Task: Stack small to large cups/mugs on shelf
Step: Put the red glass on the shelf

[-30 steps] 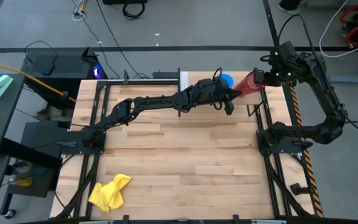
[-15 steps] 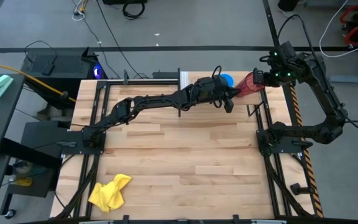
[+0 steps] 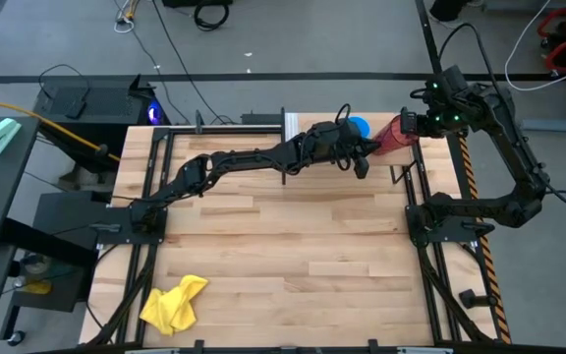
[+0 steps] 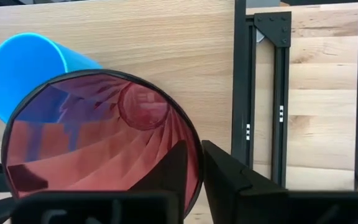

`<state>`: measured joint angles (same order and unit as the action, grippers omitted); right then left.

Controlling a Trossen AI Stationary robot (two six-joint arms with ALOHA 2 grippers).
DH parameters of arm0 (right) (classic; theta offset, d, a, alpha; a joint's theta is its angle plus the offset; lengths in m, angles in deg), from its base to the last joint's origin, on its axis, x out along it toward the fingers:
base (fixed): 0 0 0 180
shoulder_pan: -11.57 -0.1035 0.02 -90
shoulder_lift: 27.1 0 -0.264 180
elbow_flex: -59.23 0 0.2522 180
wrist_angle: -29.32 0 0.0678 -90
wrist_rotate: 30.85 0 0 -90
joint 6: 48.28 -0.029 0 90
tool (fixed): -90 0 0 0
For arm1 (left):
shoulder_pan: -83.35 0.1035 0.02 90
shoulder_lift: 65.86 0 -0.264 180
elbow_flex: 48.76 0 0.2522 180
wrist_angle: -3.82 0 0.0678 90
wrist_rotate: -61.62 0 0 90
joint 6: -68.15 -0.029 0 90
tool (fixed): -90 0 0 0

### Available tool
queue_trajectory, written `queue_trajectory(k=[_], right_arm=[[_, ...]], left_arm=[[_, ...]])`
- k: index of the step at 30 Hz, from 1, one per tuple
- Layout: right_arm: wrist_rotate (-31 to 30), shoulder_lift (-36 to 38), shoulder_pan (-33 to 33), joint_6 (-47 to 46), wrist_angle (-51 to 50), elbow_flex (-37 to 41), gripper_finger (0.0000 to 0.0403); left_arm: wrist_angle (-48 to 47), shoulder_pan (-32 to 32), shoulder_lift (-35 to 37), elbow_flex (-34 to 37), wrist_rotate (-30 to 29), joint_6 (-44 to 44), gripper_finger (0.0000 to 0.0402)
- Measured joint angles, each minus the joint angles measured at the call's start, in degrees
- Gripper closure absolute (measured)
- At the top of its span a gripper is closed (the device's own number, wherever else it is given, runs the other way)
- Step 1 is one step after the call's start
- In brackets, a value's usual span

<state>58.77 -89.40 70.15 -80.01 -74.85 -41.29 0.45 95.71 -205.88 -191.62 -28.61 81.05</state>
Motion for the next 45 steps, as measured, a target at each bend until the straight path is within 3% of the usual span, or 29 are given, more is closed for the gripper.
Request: queue_trajectory(k=[10, 28, 45], right_arm=[[-1.81, 0.08, 0.0, 0.38, 0.34, -2.72, 0.0324], [-1.59, 0.43, 0.0, 1.89, 0.38, -6.29, 0.0323], [0.25, 5.84, -1.77, 6.45, 0.41, -6.28, 0.0344]], left_arm=[[-0.14, 0.0, 0.0, 0.0, 0.55, 1.45, 0.0366], [-1.84, 0.02, 0.02, 0.0, 0.94, 2.6, 0.0371], [-2.1, 1.06, 0.02, 0.0, 0.92, 2.99, 0.0372]])
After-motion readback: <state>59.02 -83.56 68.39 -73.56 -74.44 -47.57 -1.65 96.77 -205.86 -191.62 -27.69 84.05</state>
